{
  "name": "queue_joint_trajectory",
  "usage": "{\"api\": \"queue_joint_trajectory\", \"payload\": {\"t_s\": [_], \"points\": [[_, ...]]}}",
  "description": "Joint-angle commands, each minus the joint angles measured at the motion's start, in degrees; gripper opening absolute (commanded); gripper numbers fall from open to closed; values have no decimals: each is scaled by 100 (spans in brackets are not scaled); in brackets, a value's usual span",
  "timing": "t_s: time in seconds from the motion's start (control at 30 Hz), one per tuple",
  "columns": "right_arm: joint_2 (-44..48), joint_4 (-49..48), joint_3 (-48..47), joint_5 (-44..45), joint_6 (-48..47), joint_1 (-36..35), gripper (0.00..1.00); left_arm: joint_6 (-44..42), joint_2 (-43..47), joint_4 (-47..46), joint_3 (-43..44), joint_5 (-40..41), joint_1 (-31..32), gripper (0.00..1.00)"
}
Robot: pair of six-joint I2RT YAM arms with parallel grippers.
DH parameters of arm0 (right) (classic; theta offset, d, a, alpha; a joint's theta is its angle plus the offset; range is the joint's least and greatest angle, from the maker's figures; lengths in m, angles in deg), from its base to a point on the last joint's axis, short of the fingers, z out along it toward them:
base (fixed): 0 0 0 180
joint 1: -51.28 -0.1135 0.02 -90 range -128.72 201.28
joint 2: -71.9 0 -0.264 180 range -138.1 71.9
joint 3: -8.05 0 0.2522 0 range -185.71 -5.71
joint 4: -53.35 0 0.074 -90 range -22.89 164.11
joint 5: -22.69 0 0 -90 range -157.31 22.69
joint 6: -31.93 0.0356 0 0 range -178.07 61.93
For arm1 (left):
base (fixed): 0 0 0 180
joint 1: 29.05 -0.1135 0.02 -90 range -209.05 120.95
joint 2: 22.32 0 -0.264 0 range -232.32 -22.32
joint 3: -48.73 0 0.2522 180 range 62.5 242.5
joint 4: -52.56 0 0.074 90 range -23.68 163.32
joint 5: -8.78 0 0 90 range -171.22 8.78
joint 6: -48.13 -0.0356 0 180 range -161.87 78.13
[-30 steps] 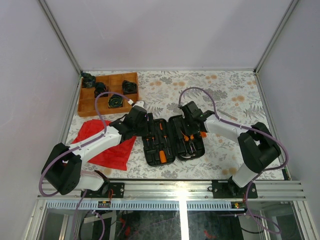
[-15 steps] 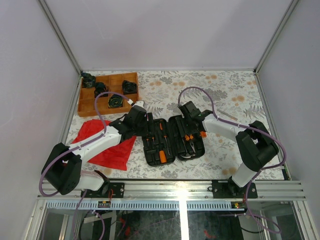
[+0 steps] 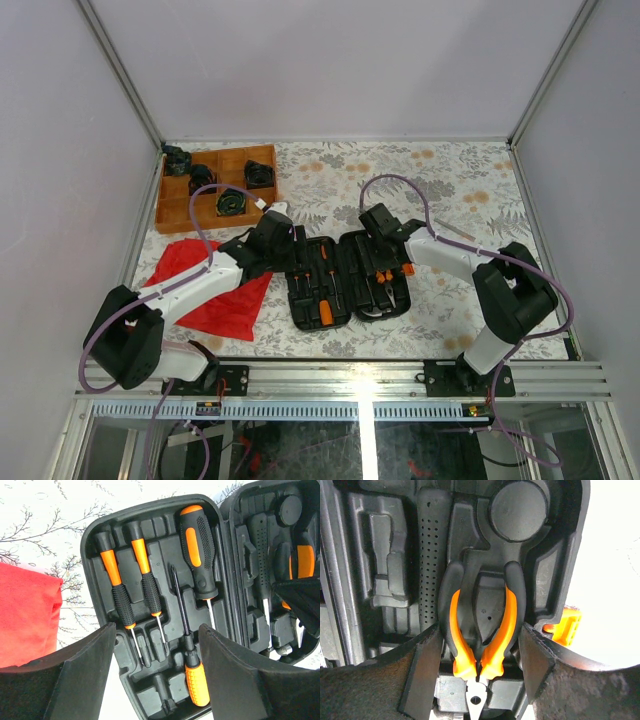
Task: Sort the tools into containers
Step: Place the pliers in the storage box.
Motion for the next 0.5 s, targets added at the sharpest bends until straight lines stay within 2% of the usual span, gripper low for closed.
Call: {"api": "queue_joint_trajectory", "payload": {"t_s": [0.0, 0.1, 0.17, 0.33, 0.47], "points": [[75, 282, -189, 219, 110, -23, 66, -64, -28, -64, -18, -32, -31, 66], [69, 348, -211, 244, 126, -23, 83, -56, -35, -78, -30, -28, -32, 66], [160, 336, -206, 310, 132, -23, 89, -47, -48, -86, -40, -37, -33, 66], [482, 321, -259, 314, 47, -23, 99, -39, -58, -104, -74, -41, -40, 66], [761, 280, -267, 270, -11, -23, 99, -16, -64, -125, -96, -41, -46, 66]]}}
